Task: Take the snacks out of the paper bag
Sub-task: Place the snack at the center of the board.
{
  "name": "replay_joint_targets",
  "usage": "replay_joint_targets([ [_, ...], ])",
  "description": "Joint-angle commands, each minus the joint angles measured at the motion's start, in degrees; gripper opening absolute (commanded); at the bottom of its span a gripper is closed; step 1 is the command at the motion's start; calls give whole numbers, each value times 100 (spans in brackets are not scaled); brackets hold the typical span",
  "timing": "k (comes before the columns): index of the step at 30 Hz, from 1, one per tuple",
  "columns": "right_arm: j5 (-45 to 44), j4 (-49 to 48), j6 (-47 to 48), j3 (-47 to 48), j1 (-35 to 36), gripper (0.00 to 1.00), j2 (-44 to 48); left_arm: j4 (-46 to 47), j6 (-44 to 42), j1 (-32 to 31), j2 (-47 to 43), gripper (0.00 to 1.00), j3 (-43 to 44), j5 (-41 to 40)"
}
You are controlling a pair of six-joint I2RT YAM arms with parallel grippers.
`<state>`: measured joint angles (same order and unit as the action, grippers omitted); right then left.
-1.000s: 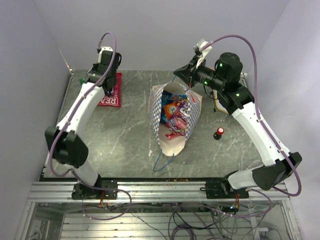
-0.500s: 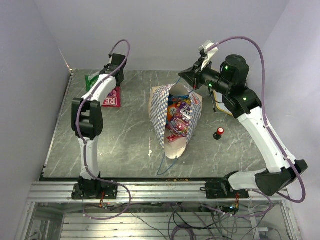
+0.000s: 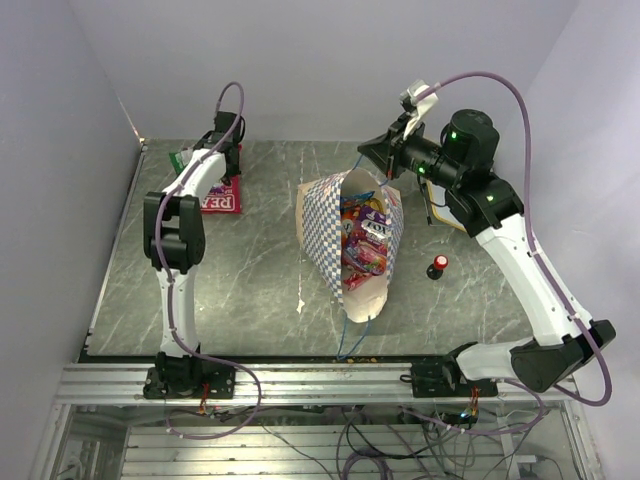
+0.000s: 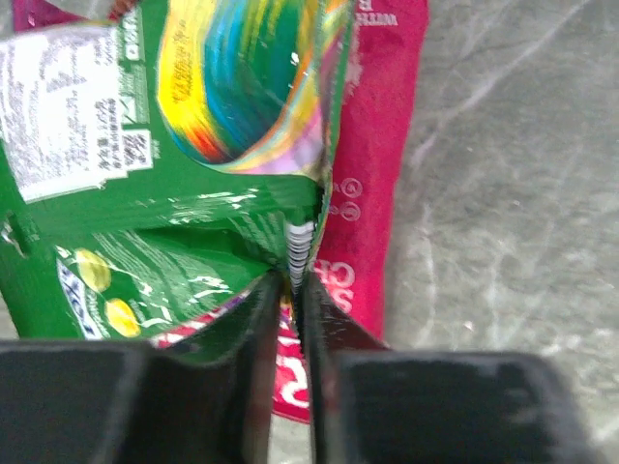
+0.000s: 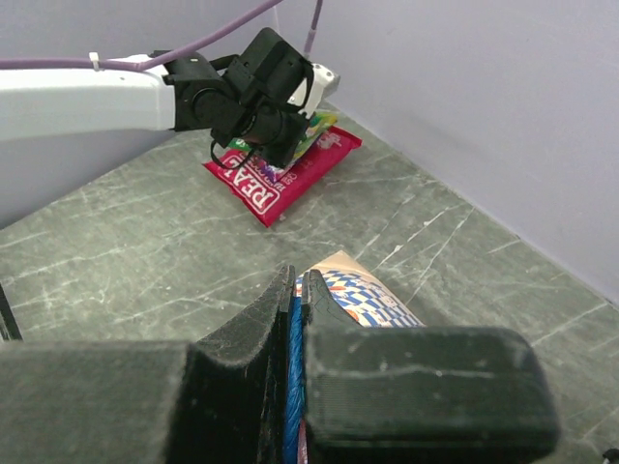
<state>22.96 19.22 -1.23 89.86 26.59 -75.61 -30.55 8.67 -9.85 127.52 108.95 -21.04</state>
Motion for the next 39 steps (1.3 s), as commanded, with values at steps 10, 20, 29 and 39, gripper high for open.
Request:
replay_joint_targets([
  [10,620,-794,-343,382,-31,0,-460,-1103,1254,-17,-2069,69,-418,664],
  [20,669,-989,-798,245,-31,0,-497,-838,2150,-1068,-4718,82,-2849,1918],
  [29,1311,-1955,-1875,-122,-14,0,-523,-47,3293,-3554,-6916,78,-4451,935],
  [39,2124,-1640,-2468,-410,362,0,-371,-168,3148,-5890,-6683,77,-4291,-540],
])
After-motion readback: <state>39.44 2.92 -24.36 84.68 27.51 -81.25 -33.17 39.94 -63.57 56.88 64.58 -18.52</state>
